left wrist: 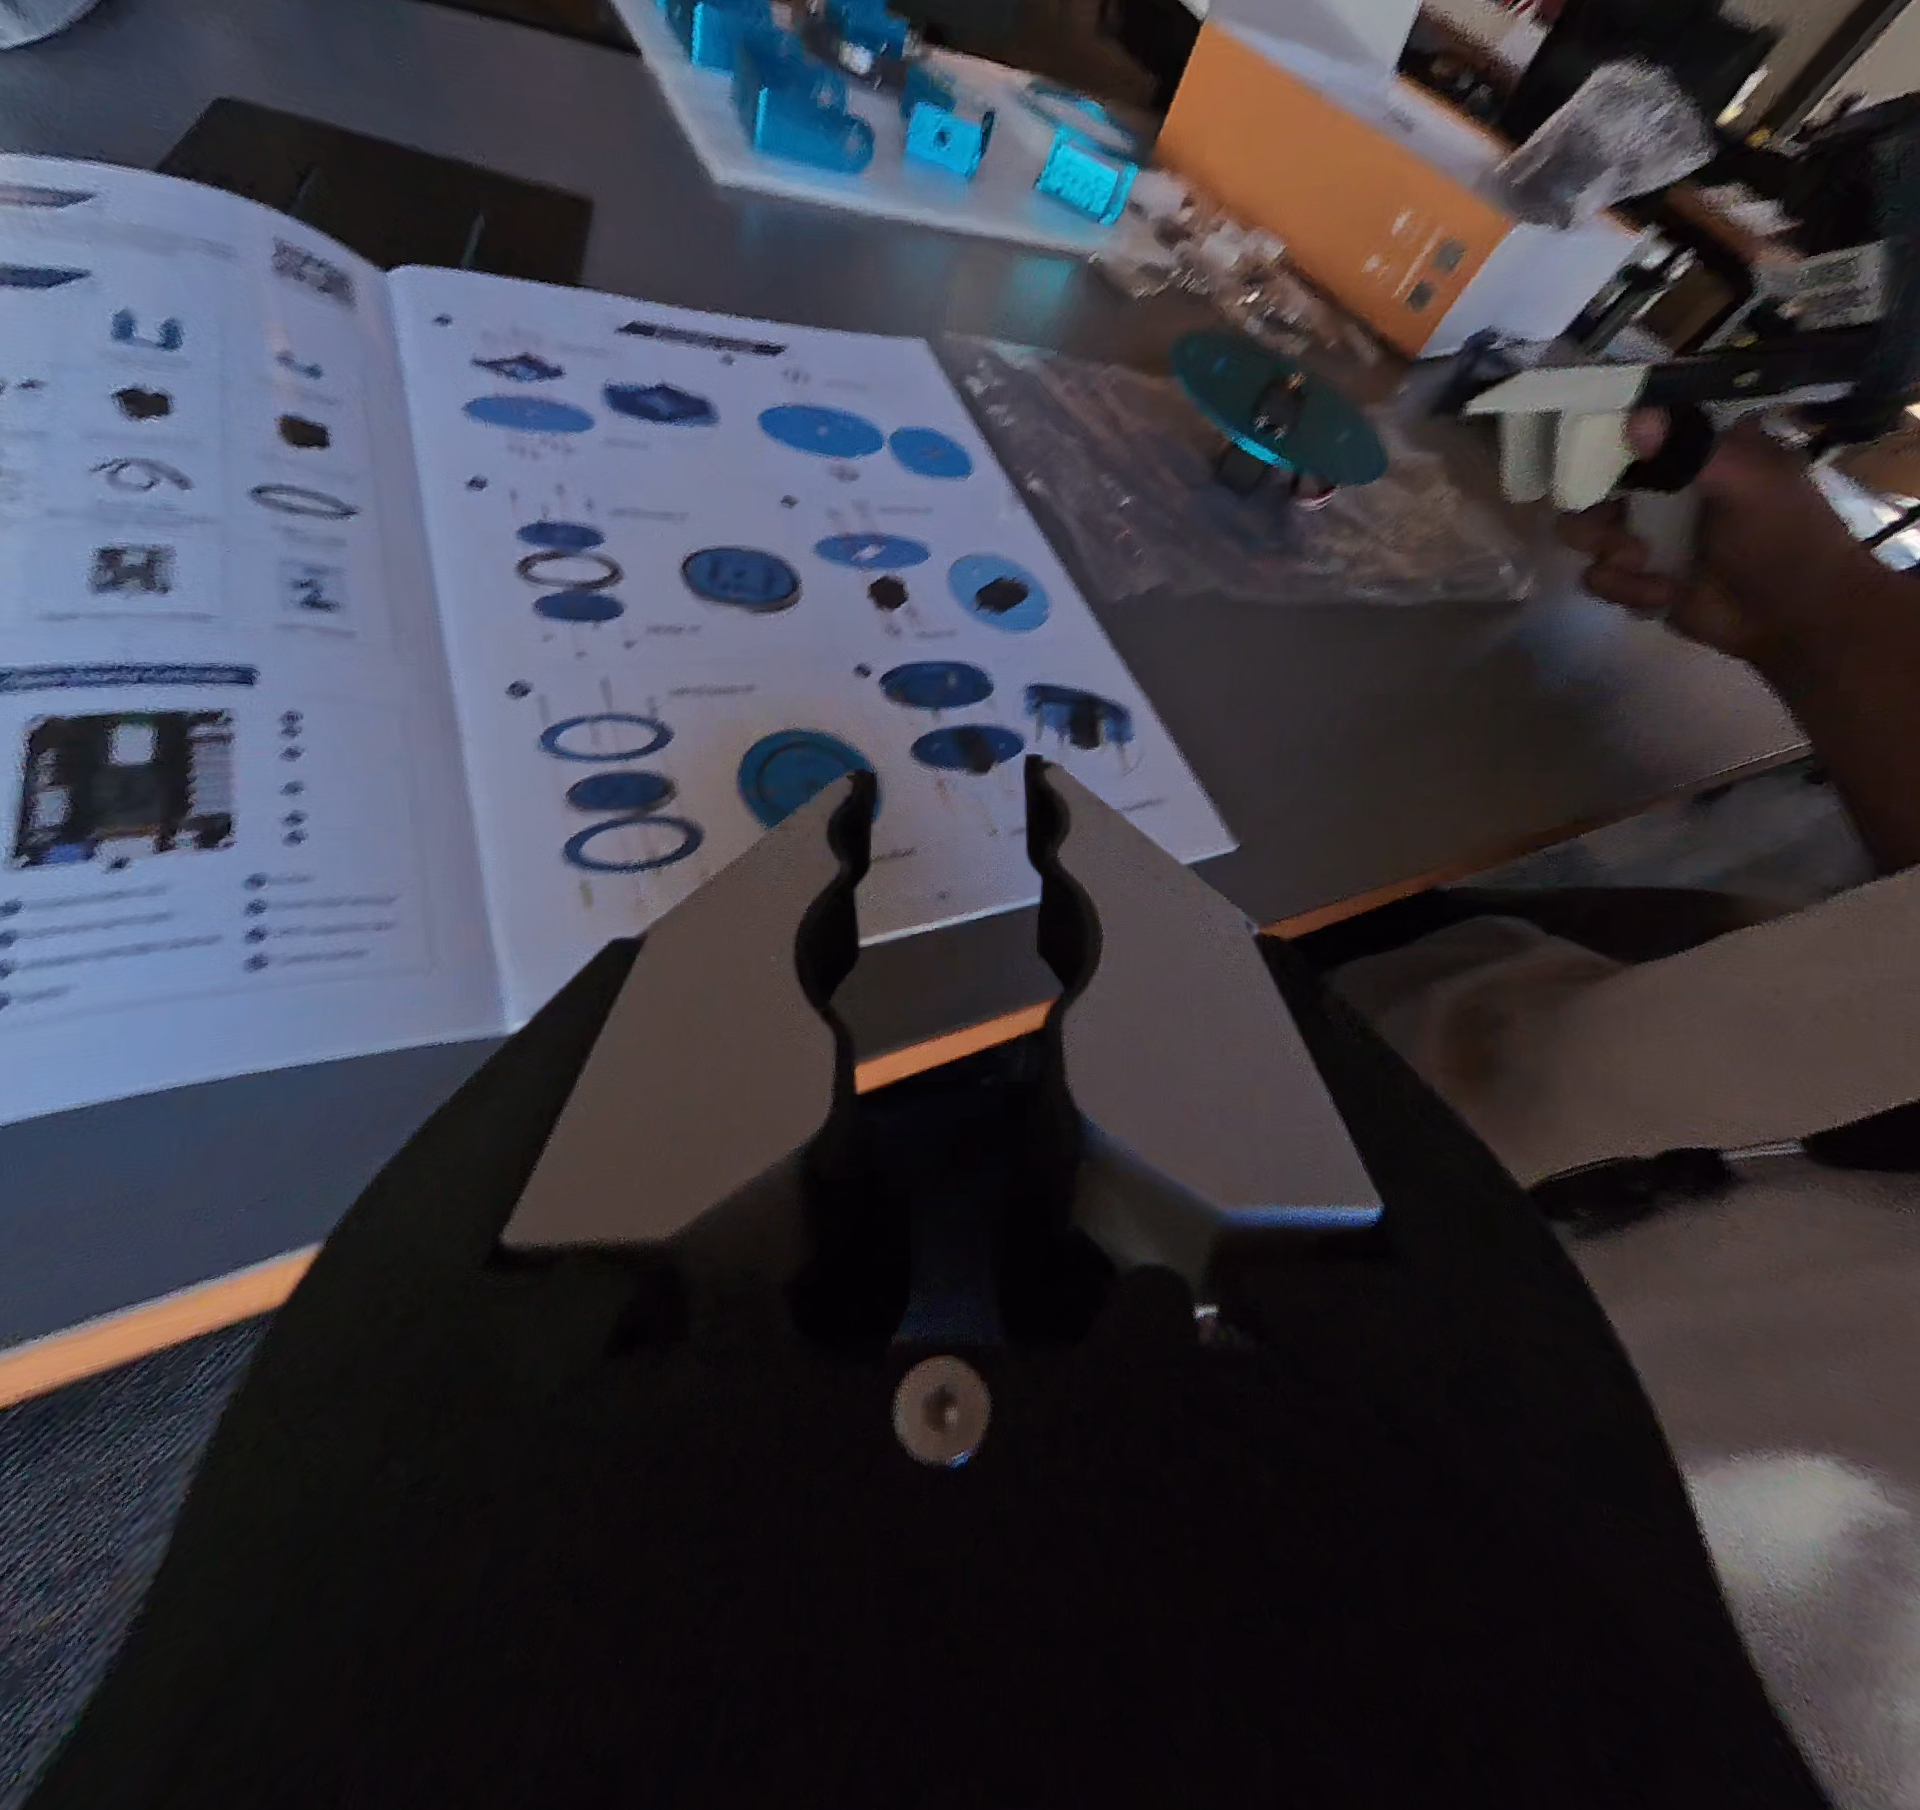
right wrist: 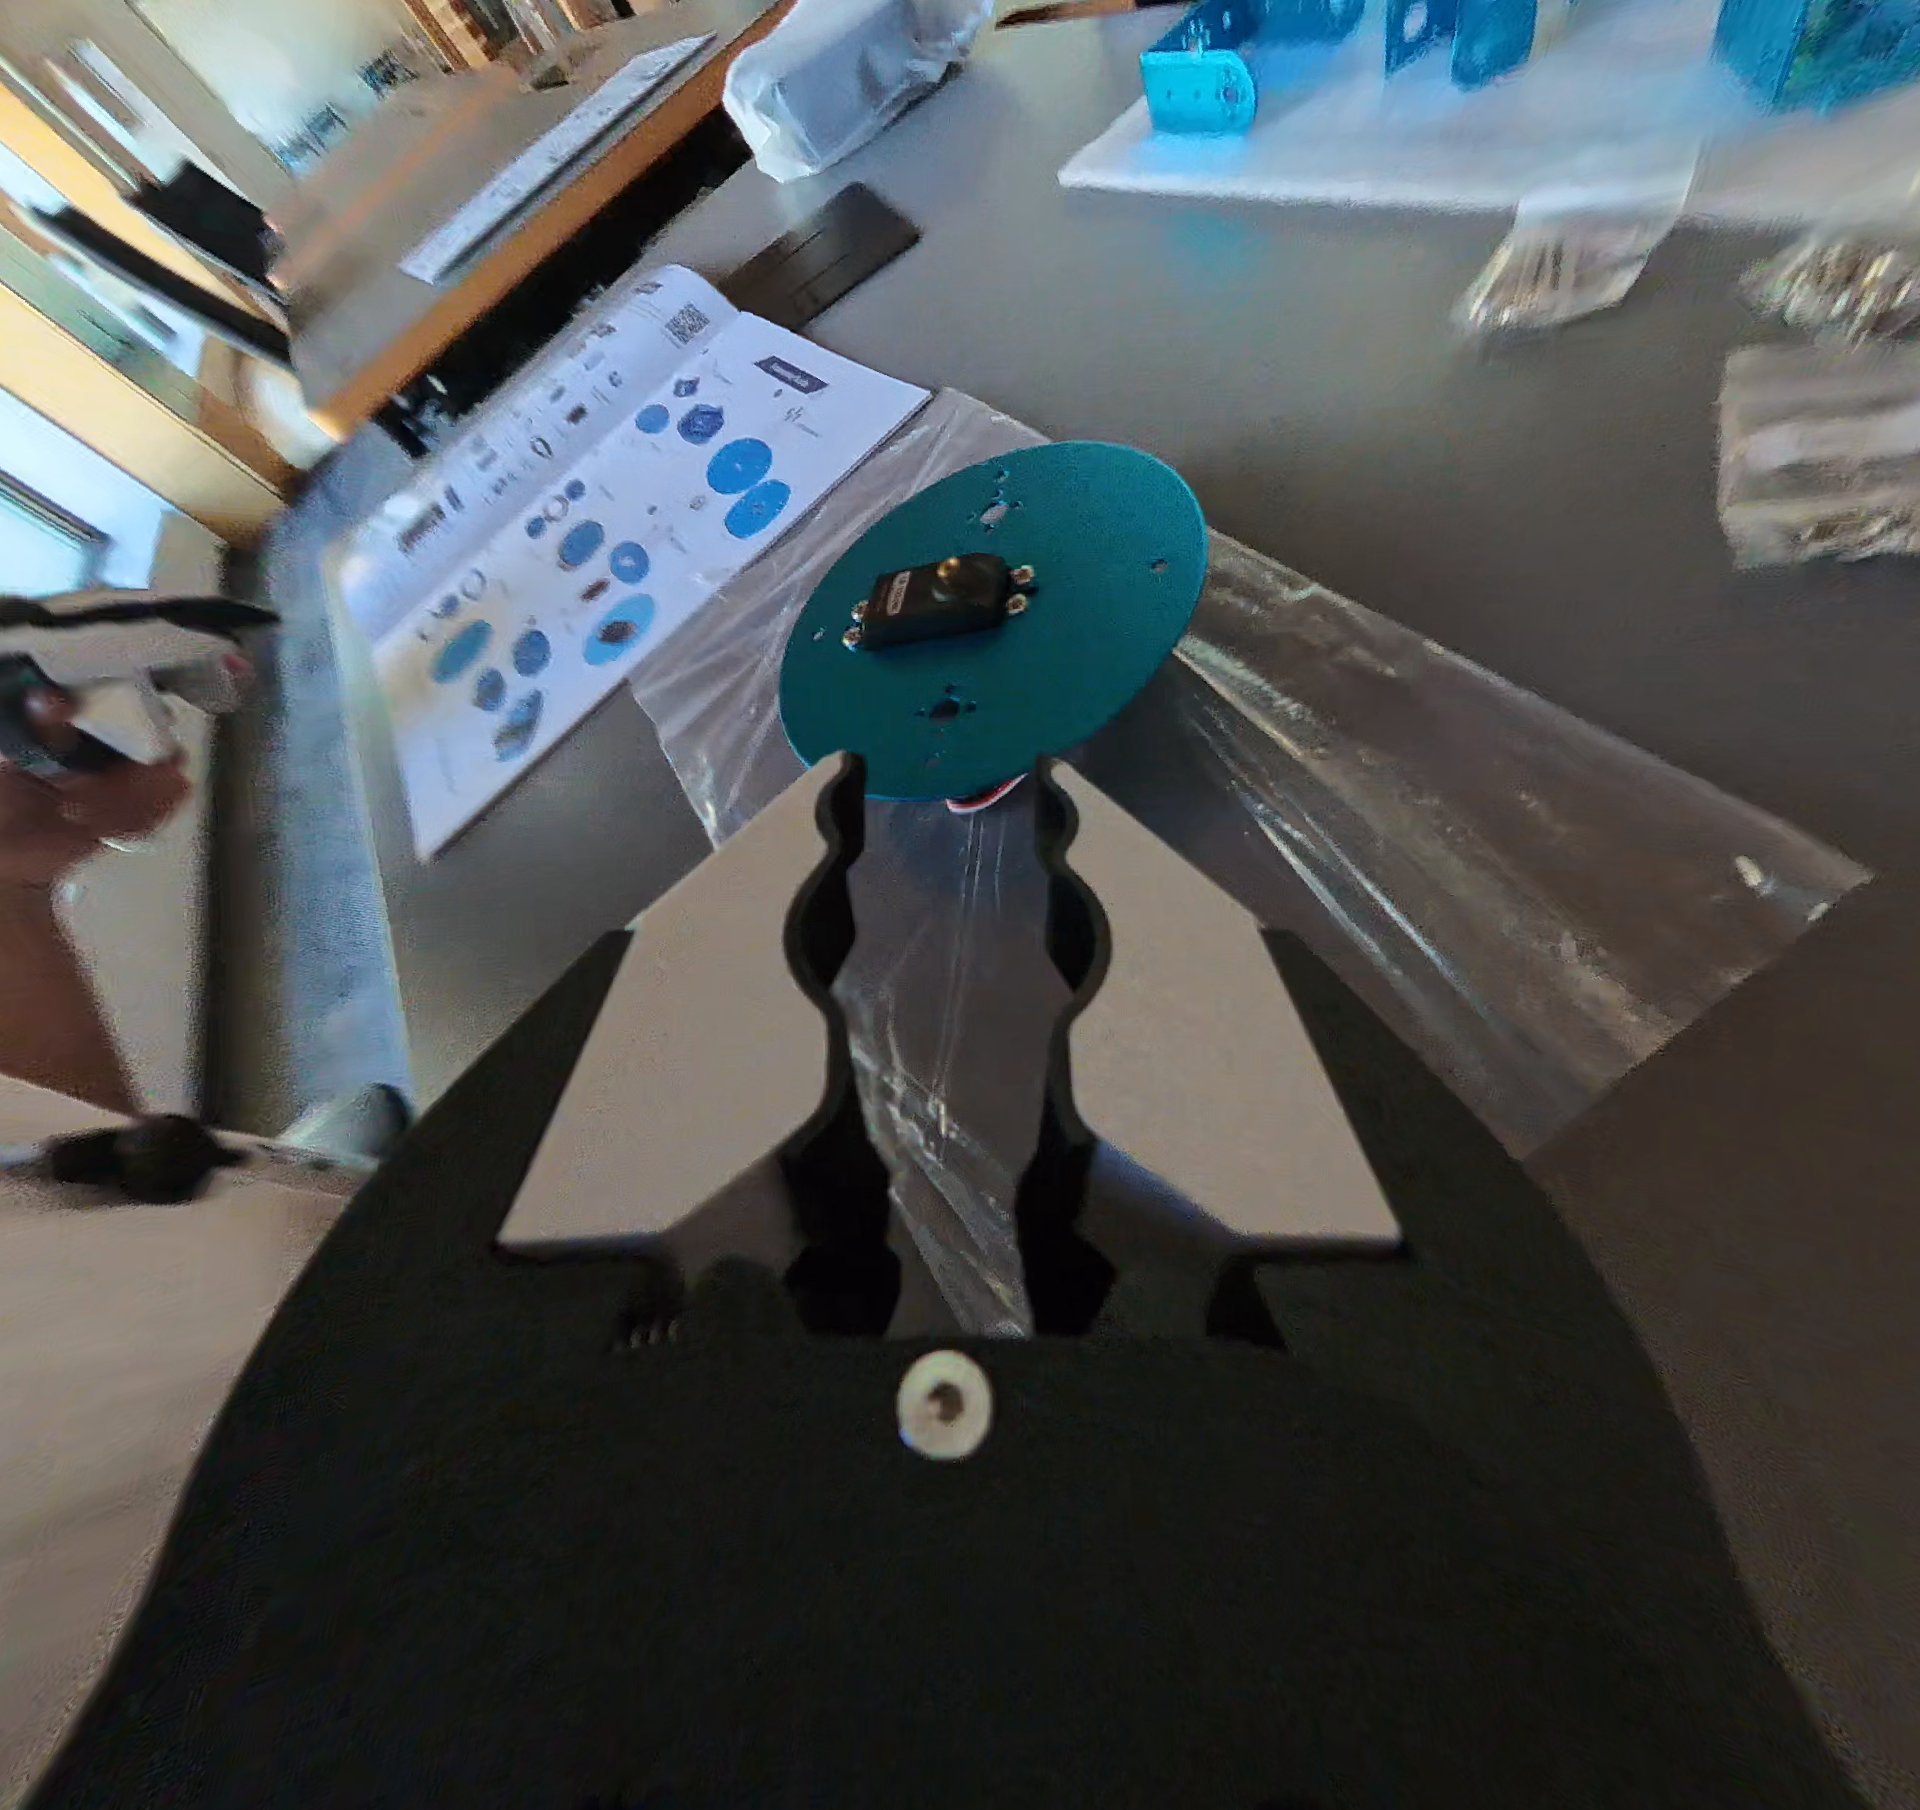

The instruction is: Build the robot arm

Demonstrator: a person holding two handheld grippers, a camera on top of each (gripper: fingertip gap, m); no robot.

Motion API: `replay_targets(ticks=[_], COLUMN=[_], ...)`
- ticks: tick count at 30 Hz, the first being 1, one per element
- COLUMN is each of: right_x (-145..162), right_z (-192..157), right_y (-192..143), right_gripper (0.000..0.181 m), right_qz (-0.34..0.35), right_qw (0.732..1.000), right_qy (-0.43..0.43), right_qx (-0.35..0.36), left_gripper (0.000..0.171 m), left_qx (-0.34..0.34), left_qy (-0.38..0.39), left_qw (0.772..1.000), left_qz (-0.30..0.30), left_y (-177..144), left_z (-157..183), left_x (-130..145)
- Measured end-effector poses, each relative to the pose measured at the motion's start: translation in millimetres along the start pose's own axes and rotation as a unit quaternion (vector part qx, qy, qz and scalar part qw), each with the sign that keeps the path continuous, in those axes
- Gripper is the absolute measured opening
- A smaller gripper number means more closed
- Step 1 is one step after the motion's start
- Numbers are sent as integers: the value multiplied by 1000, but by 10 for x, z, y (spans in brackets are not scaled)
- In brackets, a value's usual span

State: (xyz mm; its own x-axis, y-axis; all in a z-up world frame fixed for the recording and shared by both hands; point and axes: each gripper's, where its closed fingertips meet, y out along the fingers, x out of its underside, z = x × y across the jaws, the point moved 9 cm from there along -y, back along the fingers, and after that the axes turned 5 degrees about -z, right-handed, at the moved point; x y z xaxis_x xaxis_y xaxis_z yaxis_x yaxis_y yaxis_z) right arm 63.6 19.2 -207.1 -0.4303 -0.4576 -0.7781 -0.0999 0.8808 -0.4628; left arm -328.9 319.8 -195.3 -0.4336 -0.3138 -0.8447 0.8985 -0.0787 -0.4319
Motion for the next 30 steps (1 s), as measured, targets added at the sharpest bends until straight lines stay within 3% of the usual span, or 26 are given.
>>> replay_targets(ticks=[4, 11, 16, 20, 22, 25, 27, 30], right_x=[-198, -351, -571, -867, -968, -937, -818, -667], right_z=[205, 409, 556, 839, 952, 976, 948, 910], right_y=[113, 436, 310, 219, 192, 135, 92, 43], right_gripper=[38, 35, 37, 39, 39, 38, 36, 33], right_qz=[-33, -144, -170, -151, -119, -62, -46, -51], right_qw=[993, 968, 966, 982, 990, 995, 997, 996], right_qy=[96, 107, 67, -4, -32, -42, -28, -32], right_qx=[-65, -177, -184, -112, -71, -58, -64, -62], left_gripper=[29, 30, 31, 34, 38, 38, 36, 37], left_qx=[85, 135, 168, 156, 151, 204, 229, 211], left_qy=[8, 51, 94, 178, 227, 278, 320, 371], left_qw=[996, 982, 963, 949, 939, 907, 874, 838], left_qz=[8, -123, -187, -208, -208, -243, -285, -340], left_y=[429, 1664, 2272, 2840, 3291, 4165, 4762, 5535], left_z=[308, 618, 755, 812, 870, 1062, 1180, 1199], left_x=[-403, -993, -1306, -1848, -2232, -2673, -2846, -3006])
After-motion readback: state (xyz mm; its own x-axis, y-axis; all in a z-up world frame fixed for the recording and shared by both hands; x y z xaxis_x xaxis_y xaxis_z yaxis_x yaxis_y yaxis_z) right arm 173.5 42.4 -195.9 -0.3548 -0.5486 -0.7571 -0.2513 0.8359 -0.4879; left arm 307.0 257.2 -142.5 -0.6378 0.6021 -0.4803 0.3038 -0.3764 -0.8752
